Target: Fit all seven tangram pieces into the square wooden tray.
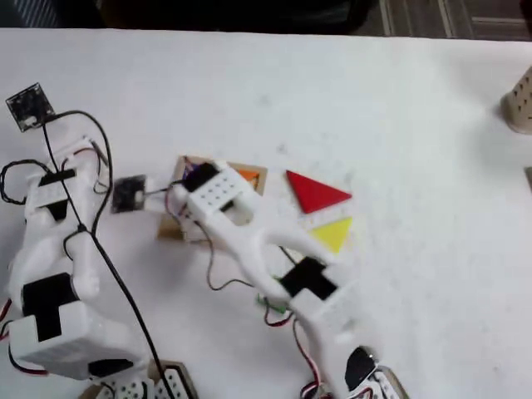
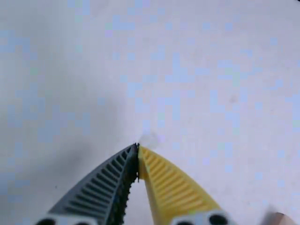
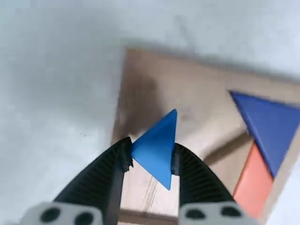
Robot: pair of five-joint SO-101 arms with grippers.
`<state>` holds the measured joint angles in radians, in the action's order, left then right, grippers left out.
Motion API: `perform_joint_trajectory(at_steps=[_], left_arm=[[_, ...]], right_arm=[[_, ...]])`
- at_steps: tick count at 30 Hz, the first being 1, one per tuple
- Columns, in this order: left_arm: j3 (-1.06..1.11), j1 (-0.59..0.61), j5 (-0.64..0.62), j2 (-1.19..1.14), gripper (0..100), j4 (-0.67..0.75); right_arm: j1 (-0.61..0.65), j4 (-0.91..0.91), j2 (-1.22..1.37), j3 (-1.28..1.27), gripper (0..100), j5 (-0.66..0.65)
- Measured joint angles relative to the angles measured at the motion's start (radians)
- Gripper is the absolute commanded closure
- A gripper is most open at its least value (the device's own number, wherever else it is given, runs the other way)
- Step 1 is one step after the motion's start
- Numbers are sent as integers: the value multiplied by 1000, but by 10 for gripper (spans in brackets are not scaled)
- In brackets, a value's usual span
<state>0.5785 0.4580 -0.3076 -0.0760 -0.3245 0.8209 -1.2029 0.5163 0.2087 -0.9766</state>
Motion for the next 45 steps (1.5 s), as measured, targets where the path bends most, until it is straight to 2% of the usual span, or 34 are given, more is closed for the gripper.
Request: perform_joint_trajectory(at_steps=[5, 11, 13, 18, 21, 25, 29, 33, 36, 45], left_arm=[[0, 0, 0, 0, 976, 0], [0, 0, 0, 0, 976, 0], [0, 0, 0, 0, 976, 0], [0, 0, 0, 0, 976, 0], [0, 0, 0, 0, 976, 0], [0, 0, 0, 0, 976, 0], [0, 0, 0, 0, 976, 0], [0, 0, 0, 0, 976, 0], [0, -32, 8, 0, 978, 0], [68, -216, 313, 43, 978, 0]], right_arm=[[44, -276, 133, 281, 977, -241], [2, -400, 330, 592, 953, -281], [-26, -430, 384, 686, 880, -284], [-52, -477, 474, 873, 619, -244], [-49, -477, 496, 939, 570, -183], [-64, -480, 502, 965, 614, -160], [-101, -485, 500, 968, 707, -123], [-186, -486, 417, 968, 834, 46], [-255, -486, 348, 965, 887, 213], [-334, -486, 262, 660, 981, 623]])
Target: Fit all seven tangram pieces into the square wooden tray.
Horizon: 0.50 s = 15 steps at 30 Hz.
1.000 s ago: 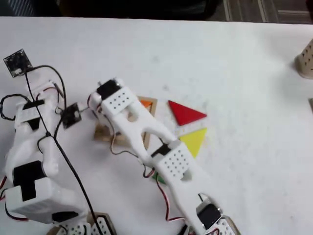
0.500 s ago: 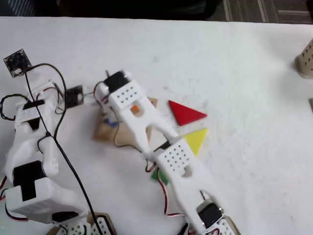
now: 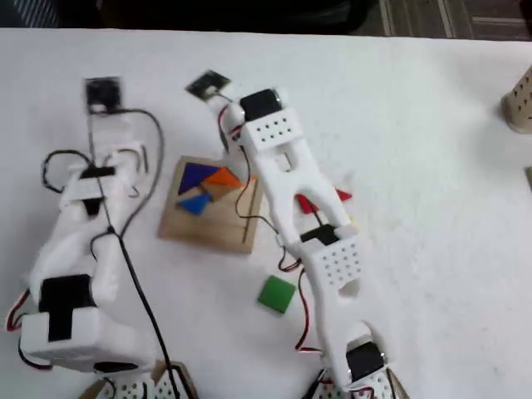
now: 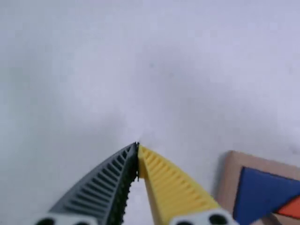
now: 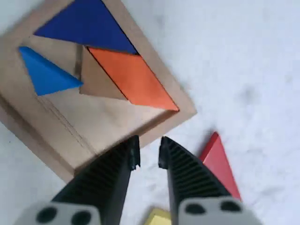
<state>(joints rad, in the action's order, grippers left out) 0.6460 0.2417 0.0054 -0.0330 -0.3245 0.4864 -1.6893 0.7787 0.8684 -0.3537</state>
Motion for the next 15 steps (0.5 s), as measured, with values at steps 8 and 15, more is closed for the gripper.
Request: perform_joint_trajectory(at_steps=[8, 15], left_arm=[[192, -164, 172, 187, 978, 0], [193, -256, 181, 180, 978, 0]], right_arm=[[-78, 2, -129, -259, 981, 123], [-169, 163, -316, -591, 981, 178]])
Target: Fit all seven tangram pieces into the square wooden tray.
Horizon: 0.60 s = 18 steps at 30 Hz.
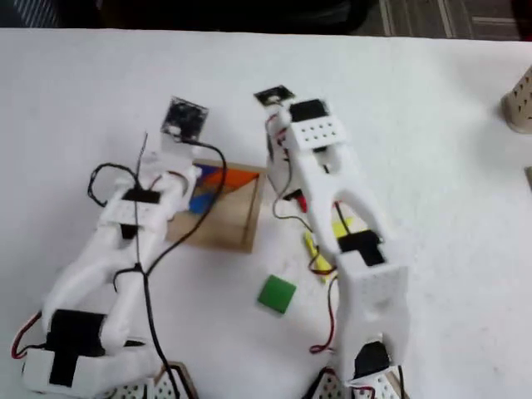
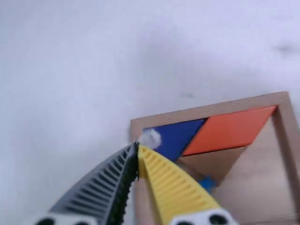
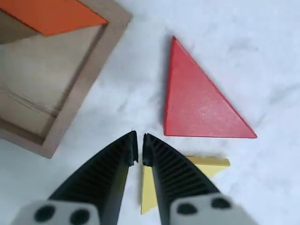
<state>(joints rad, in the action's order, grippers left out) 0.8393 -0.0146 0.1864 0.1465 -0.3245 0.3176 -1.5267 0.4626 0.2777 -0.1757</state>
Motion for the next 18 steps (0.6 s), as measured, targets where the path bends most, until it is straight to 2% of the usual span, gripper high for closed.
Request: perform_joint_trajectory(at_steps=[3, 7, 12, 18], left_arm=[[0, -52, 6, -49, 978, 0], [-17, -54, 9, -97, 978, -26], [-66, -54, 9, -107, 978, -158], [-91, -54, 9, -170, 978, -186]], right_arm=[[-11, 100, -87, -143, 981, 5], [-9, 173, -157, -252, 981, 5], [-14, 189, -166, -269, 981, 5], [-14, 189, -166, -269, 981, 5]])
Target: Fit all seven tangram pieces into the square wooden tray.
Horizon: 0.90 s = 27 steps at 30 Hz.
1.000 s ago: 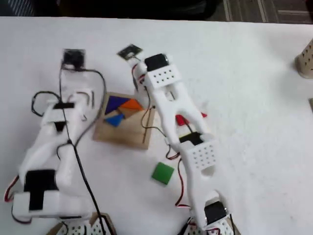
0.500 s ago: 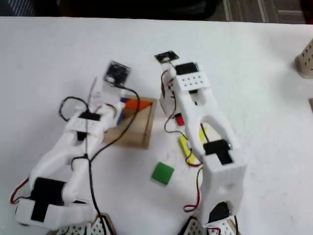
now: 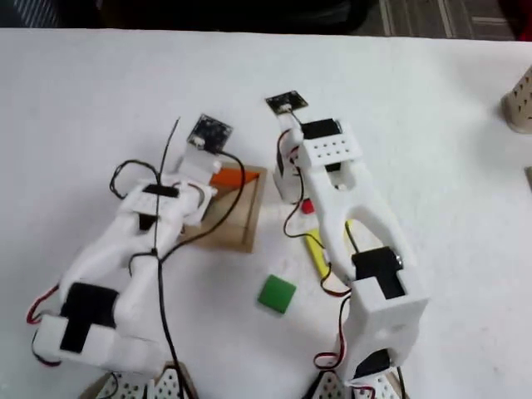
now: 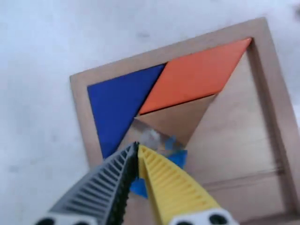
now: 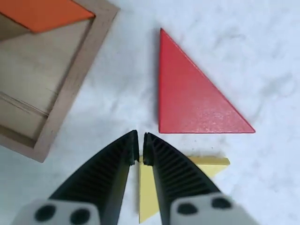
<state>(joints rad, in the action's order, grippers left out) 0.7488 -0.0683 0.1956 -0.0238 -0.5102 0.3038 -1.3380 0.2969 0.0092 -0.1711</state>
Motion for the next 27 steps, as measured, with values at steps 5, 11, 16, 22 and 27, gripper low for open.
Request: perform_joint_trajectory(at_steps=[5, 11, 16, 22, 27], left_arm=[[-127, 31, -2, -109, 978, -71], [-201, 40, -2, -149, 978, -160], [-201, 44, -2, -149, 978, -164], [-210, 66, 0, -149, 978, -218], [-221, 87, 0, -147, 978, -267]], right_arm=[[0, 0, 0, 0, 981, 0], [0, 0, 0, 0, 981, 0], [0, 0, 0, 0, 981, 0], [0, 0, 0, 0, 981, 0], [0, 0, 0, 0, 981, 0]])
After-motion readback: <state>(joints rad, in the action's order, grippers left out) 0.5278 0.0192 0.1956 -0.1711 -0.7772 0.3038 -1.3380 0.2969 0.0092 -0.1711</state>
